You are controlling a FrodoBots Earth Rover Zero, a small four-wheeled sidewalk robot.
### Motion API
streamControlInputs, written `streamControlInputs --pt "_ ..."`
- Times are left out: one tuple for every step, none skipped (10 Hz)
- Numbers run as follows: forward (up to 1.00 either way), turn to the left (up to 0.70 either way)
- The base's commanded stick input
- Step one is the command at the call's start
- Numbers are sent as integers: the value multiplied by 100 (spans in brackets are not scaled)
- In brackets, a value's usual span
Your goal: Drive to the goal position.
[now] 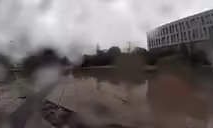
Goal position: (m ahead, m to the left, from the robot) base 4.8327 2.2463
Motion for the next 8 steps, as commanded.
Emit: streamControlInputs --pt "100 40" --pt "100 40" --pt "100 40" --pt "100 36" --pt "100 9" --pt "100 1" --pt "100 0" --pt "100 0"
